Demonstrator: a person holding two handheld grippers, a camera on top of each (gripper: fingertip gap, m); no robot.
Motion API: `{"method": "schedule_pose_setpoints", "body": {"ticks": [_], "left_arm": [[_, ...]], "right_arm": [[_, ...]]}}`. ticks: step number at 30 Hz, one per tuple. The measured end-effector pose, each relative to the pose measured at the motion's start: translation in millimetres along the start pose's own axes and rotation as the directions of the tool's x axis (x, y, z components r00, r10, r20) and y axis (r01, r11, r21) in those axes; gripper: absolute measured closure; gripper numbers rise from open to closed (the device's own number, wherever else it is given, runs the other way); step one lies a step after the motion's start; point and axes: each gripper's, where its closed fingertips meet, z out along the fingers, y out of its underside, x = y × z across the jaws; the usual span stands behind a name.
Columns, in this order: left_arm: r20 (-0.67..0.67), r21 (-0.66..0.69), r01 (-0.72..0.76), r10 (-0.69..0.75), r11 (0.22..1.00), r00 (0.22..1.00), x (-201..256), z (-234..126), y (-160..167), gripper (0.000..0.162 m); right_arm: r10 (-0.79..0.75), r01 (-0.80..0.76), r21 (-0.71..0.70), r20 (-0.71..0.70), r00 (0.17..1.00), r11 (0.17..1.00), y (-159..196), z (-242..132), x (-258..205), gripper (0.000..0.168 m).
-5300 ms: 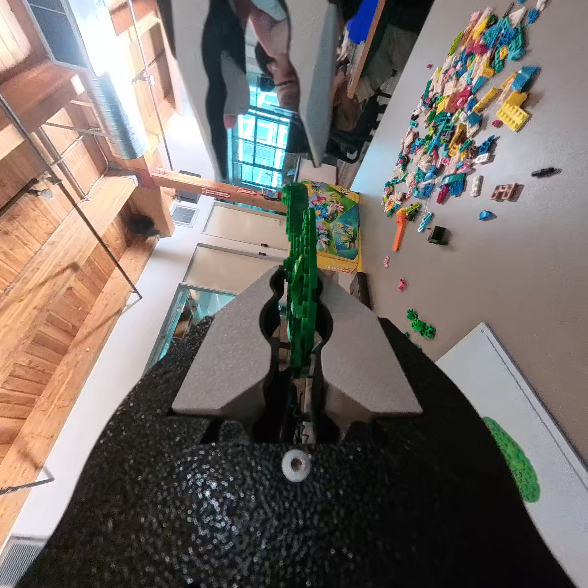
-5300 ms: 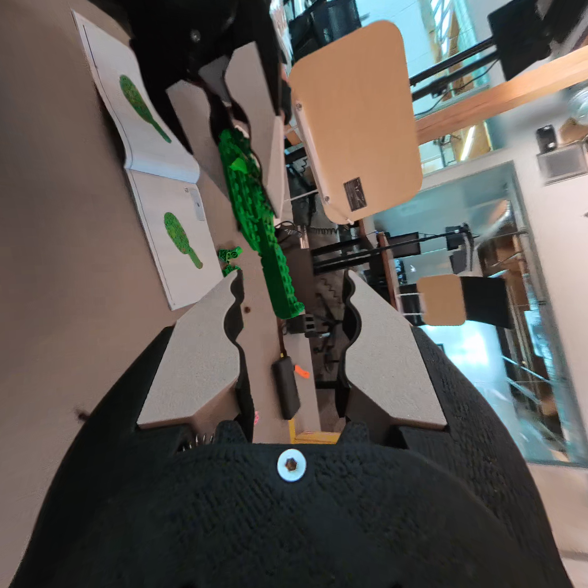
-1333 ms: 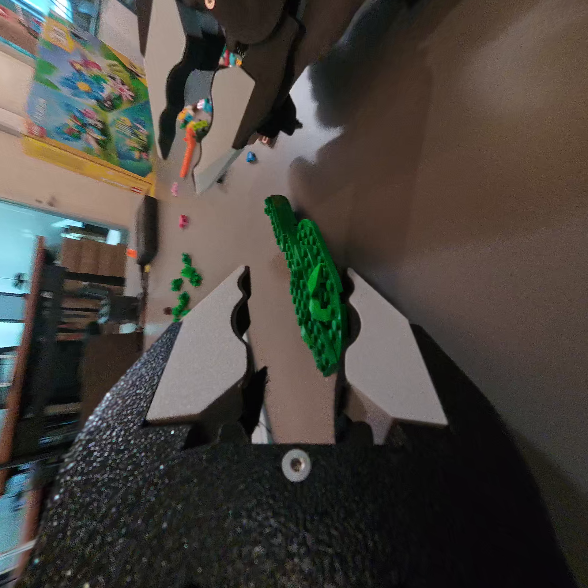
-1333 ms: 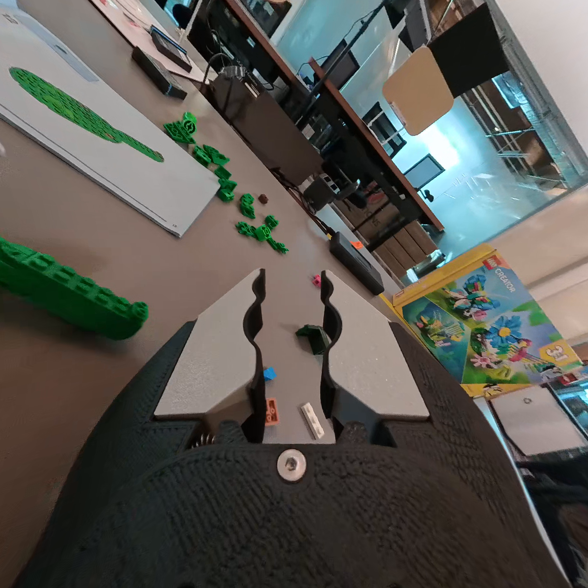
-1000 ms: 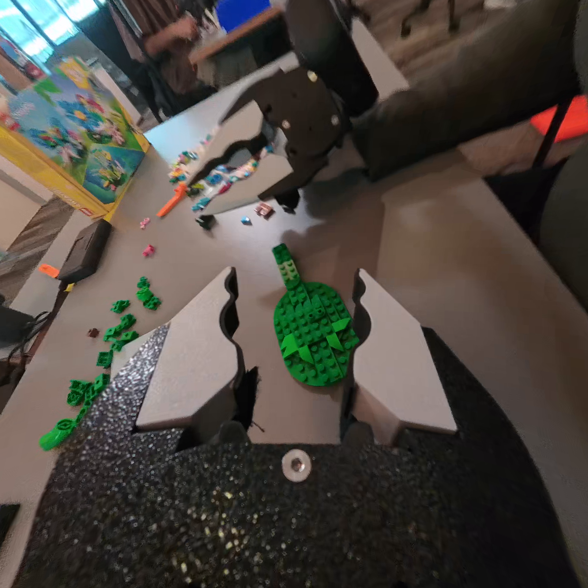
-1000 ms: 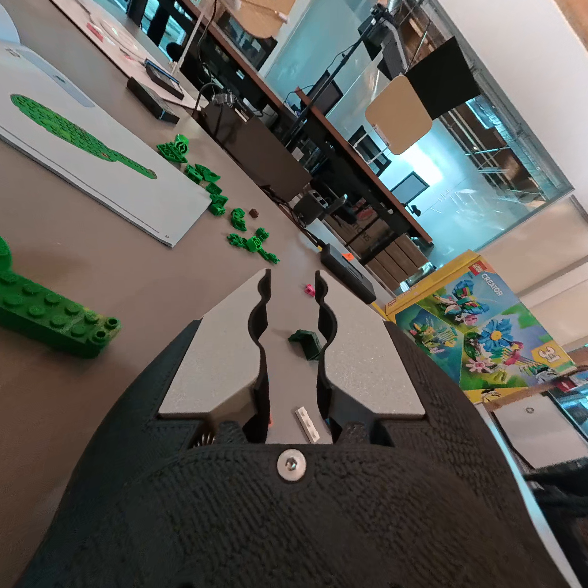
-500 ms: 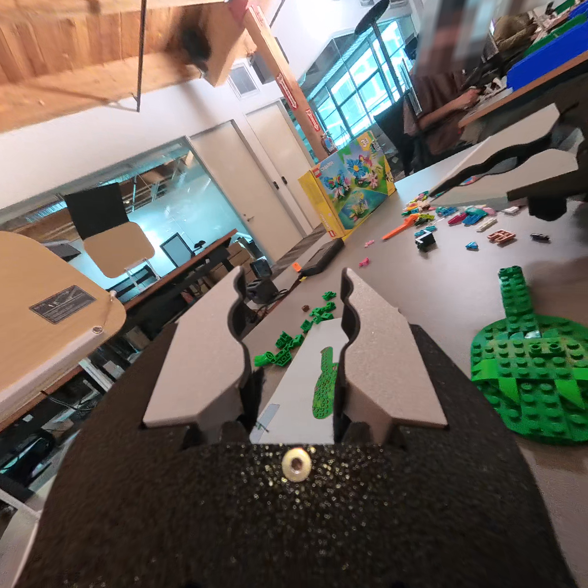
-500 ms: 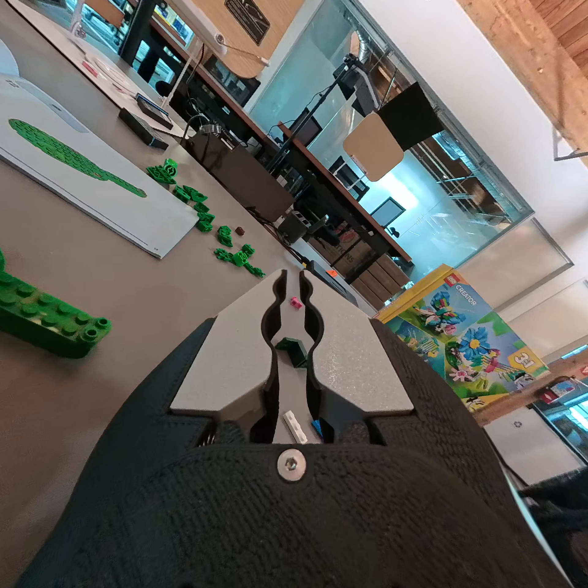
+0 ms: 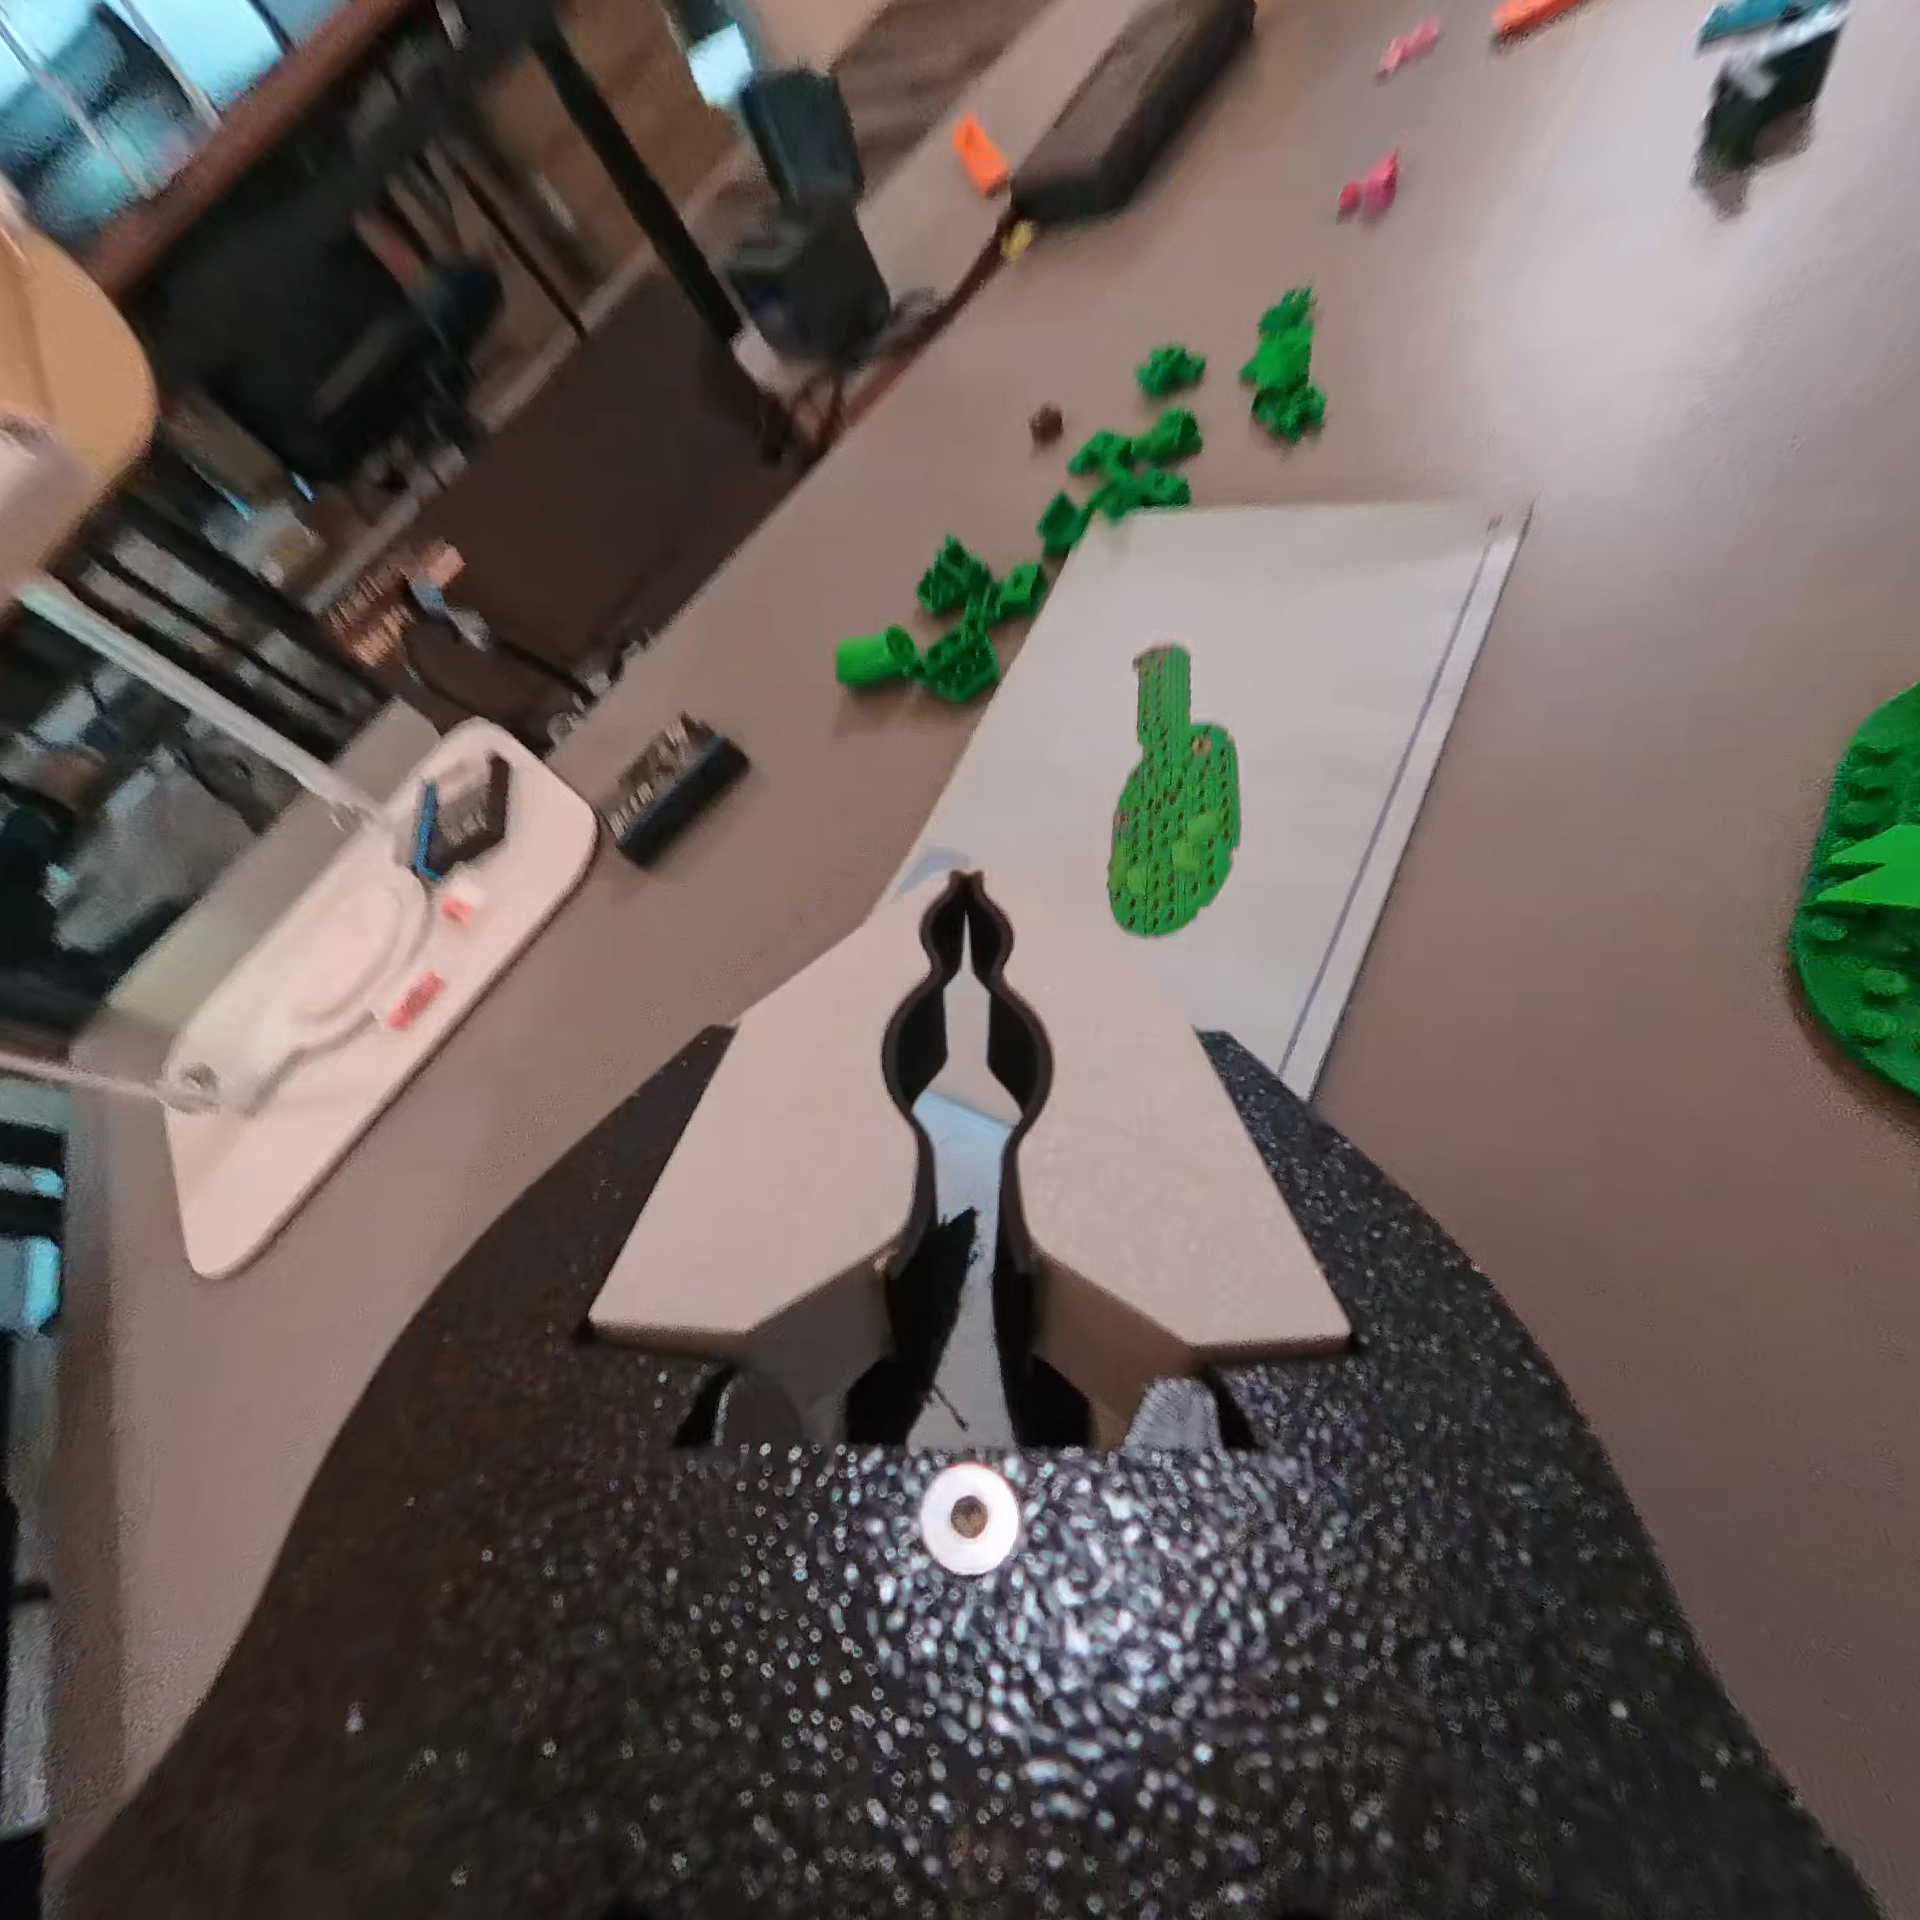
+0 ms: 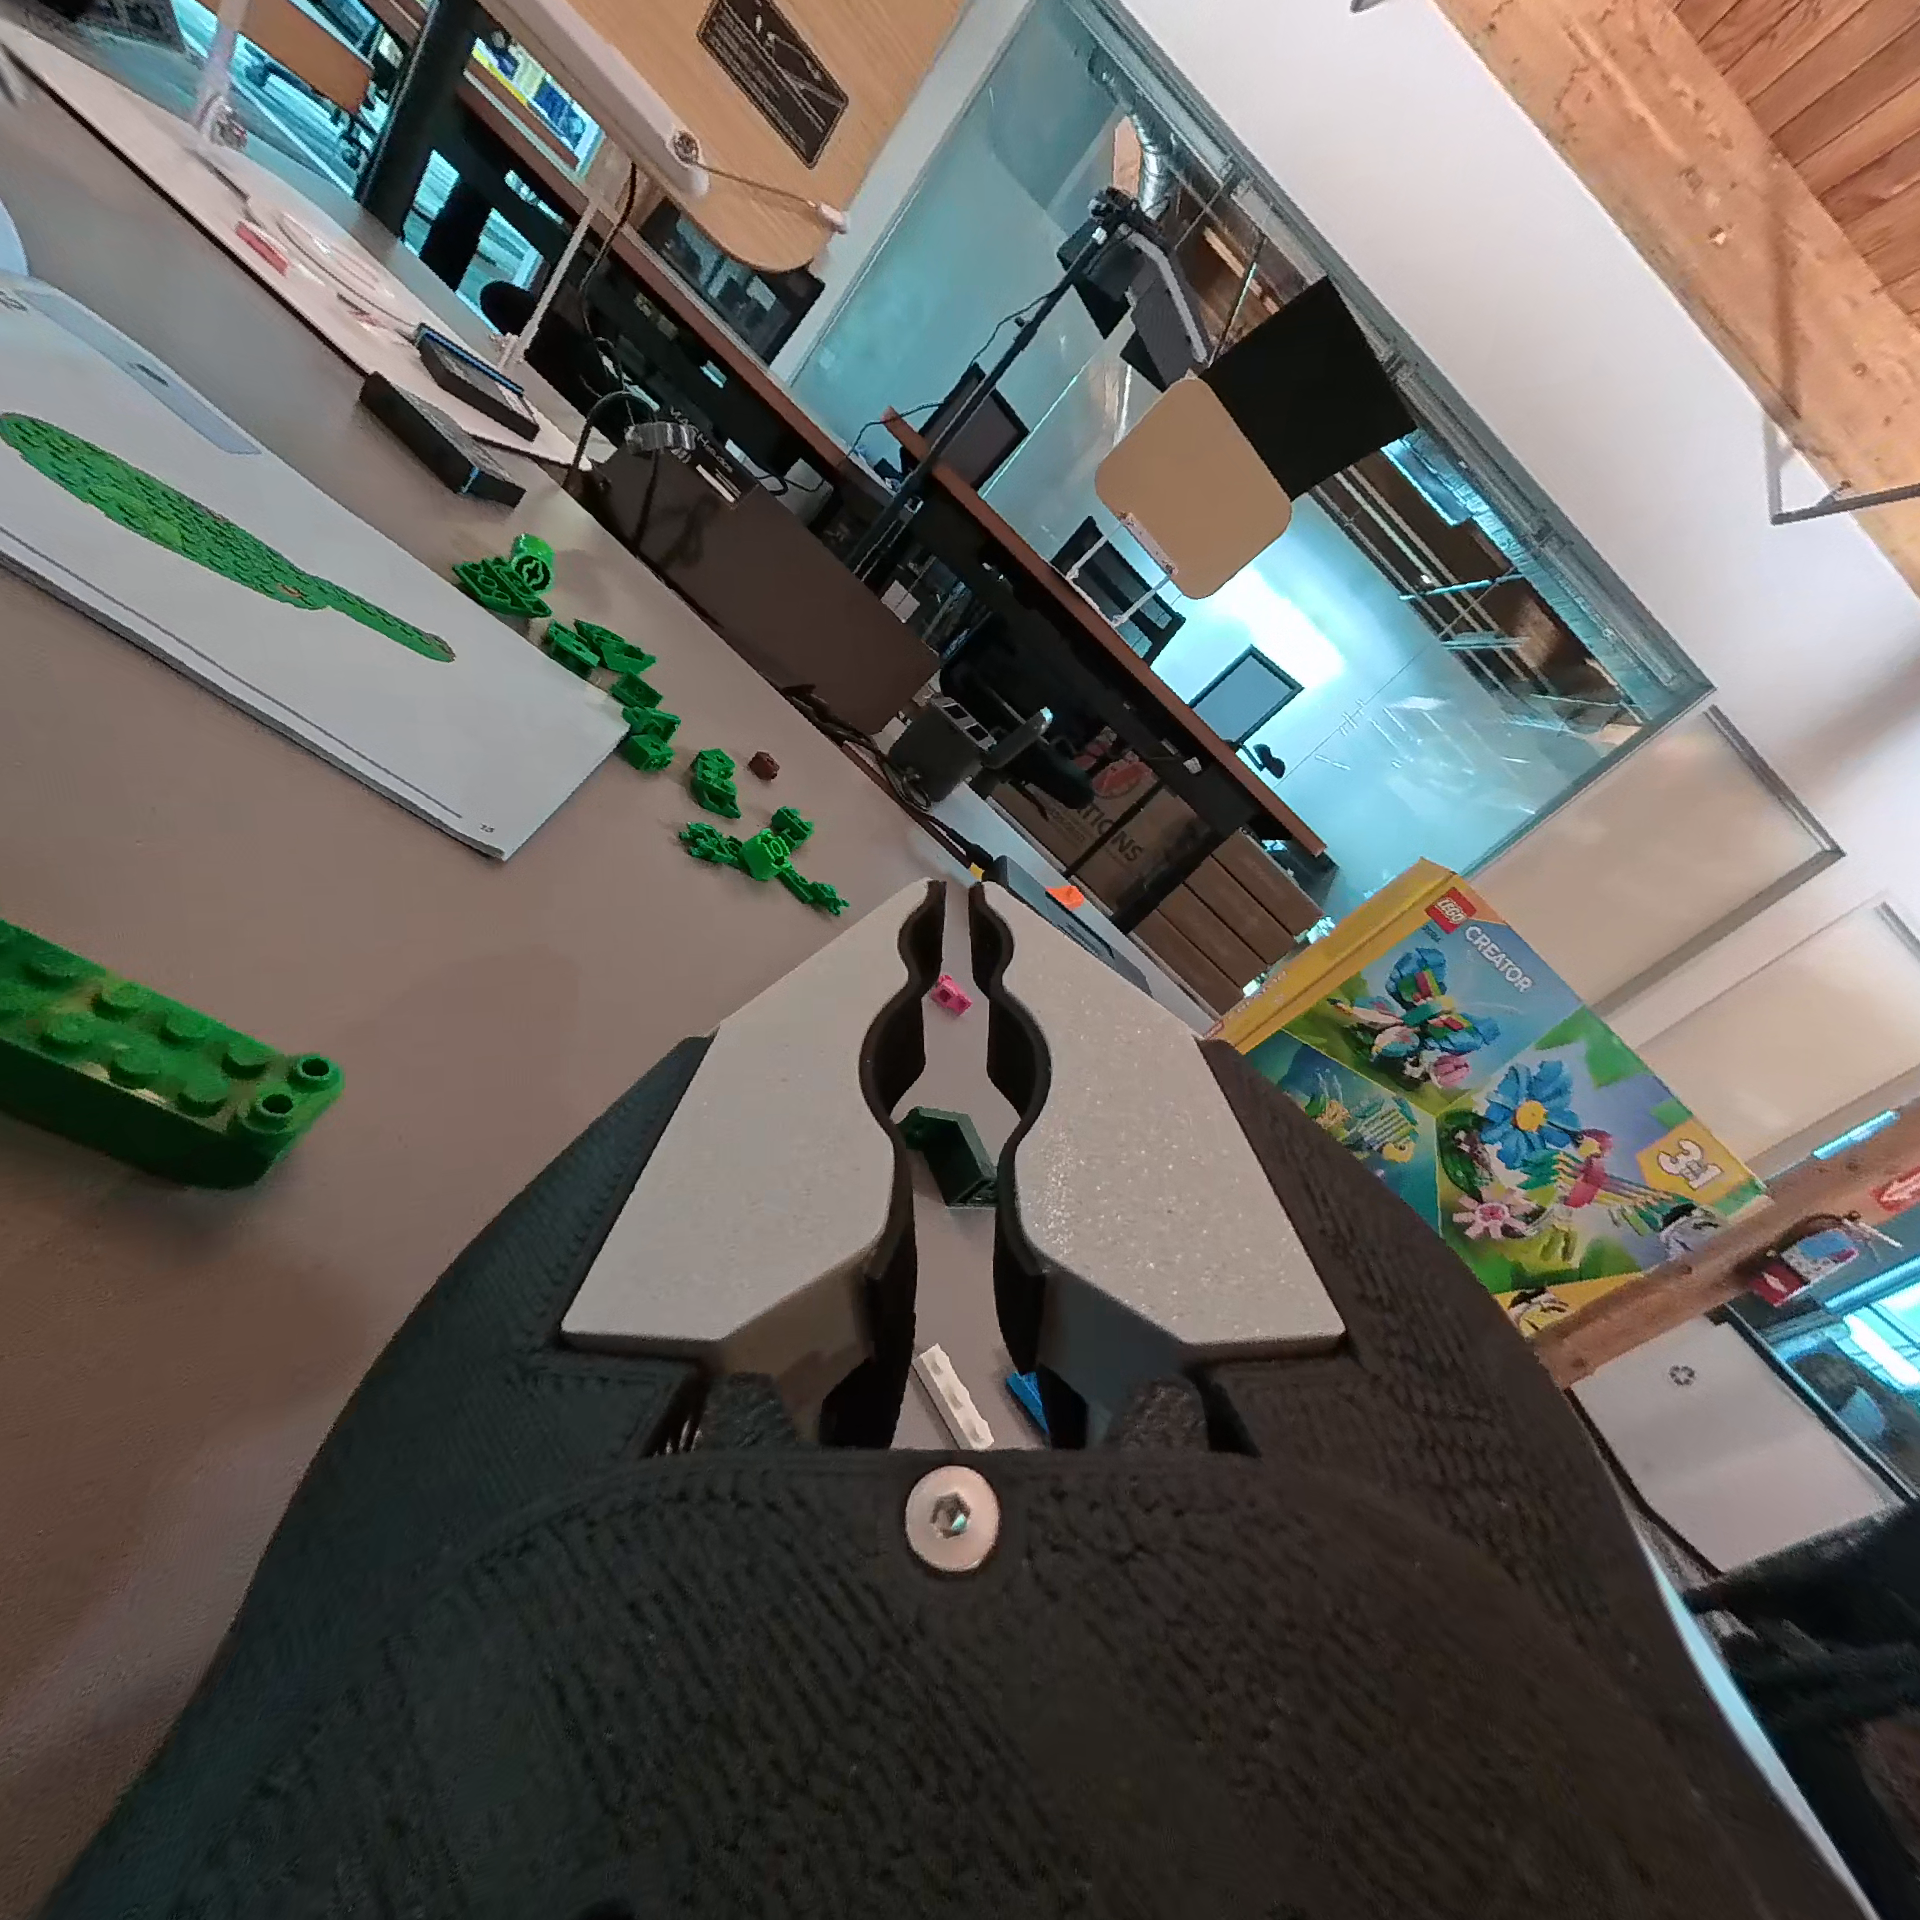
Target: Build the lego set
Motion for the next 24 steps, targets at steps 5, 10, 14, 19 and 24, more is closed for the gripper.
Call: {"method": "schedule_pose_setpoints", "body": {"ticks": [5, 10, 14, 19, 24], "left_arm": [[-0.042, -0.154, 0.079, -0.086, 0.985, 0.995, -3, 5, 30, 0.162], [-0.038, -0.213, 0.1, -0.111, 0.972, 0.993, -8, 2, 42, 0.162], [-0.059, -0.287, 0.134, -0.157, 0.948, 0.986, -9, 1, 59, 0.162], [-0.065, -0.344, 0.143, -0.176, 0.928, 0.982, -12, -3, 72, 0.162], [-0.068, -0.409, 0.084, -0.122, 0.909, 0.99, -11, -5, 83, 0.162]], "right_arm": [[-0.03, 0.03, -0.003, 0.004, 1.0, 1.0, 0, 1, -3, 0.166], [-0.03, 0.03, 0.001, -0.004, 1.0, 1.0, -1, 0, -1, 0.166], [-0.029, 0.029, 0.002, -0.01, 1.0, 1.0, -1, 0, 0, 0.166], [-0.039, 0.039, 0.01, -0.018, 0.999, 0.999, -4, -2, 2, 0.166], [-0.016, 0.016, 0.007, -0.022, 1.0, 1.0, -4, -3, 6, 0.166]]}}
